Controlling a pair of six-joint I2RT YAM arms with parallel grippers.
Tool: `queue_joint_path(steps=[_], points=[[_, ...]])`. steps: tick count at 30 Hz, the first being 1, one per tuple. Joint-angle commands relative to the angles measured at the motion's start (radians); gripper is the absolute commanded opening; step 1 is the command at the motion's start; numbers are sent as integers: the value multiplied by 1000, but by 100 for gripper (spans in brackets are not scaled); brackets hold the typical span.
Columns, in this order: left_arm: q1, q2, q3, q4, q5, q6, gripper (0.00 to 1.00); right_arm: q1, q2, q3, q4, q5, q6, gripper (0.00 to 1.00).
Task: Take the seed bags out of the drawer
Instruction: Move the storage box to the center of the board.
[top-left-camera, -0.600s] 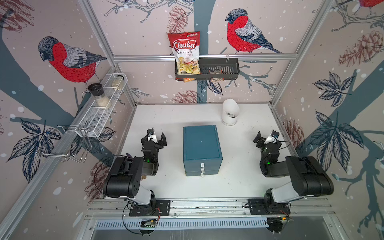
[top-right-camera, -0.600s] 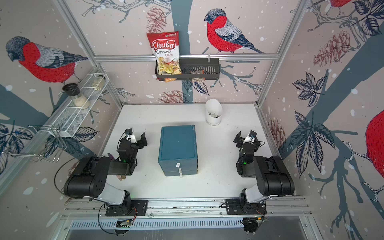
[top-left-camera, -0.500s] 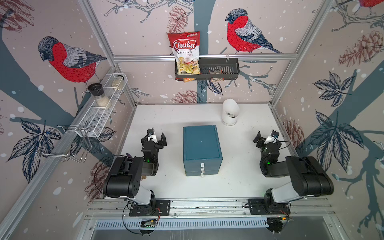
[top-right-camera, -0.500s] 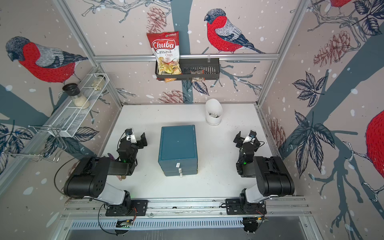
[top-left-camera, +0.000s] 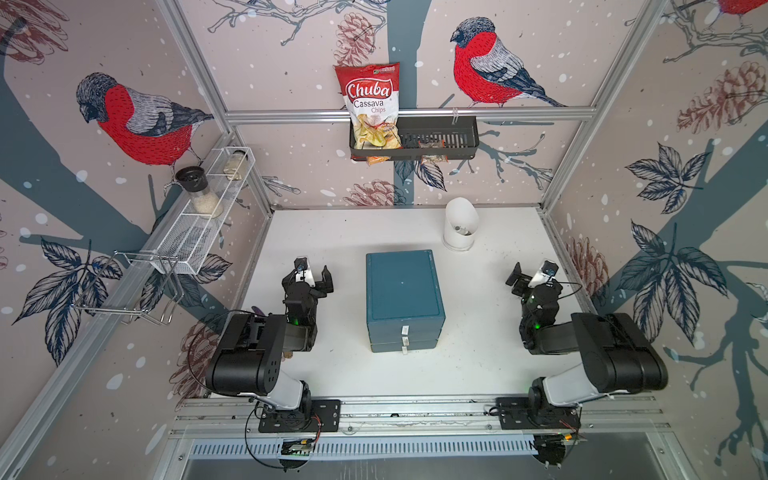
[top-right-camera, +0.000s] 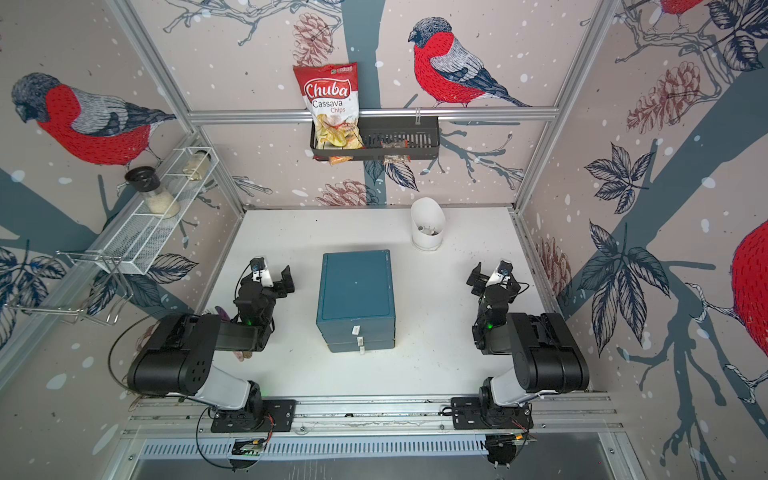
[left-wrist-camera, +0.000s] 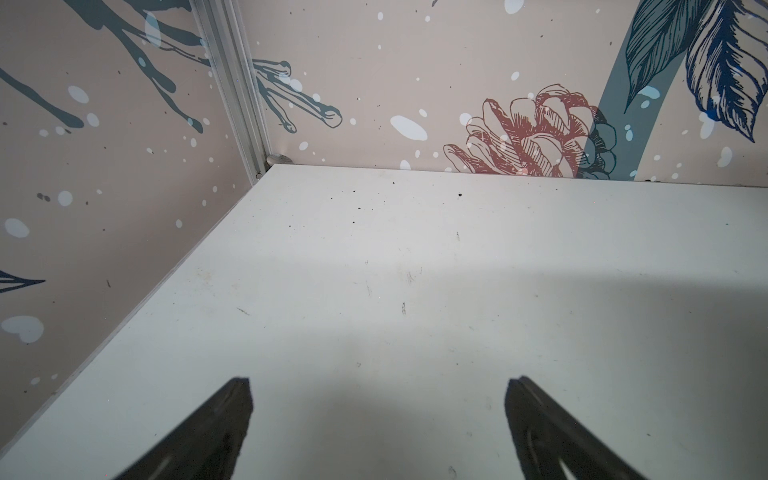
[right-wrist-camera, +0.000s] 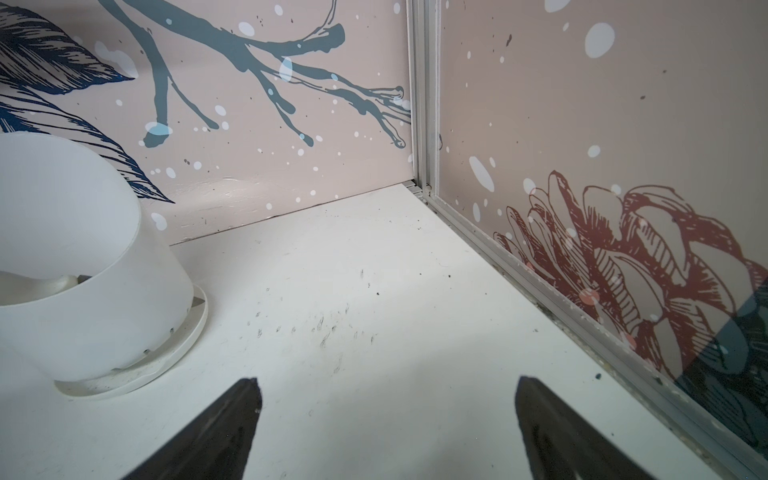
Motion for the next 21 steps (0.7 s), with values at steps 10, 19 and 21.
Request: queue_joint_path(steps=[10, 19, 21], points=[[-7, -158, 267, -482, -245, -90, 98, 207, -266, 132, -332, 458, -32, 100], [-244, -556, 377, -1102, -172, -694, 88, -4, -447, 526, -1458, -83, 729, 85], [-349, -581, 408, -1171, -117, -706, 88, 109, -415, 664, -1676, 14, 722, 84]])
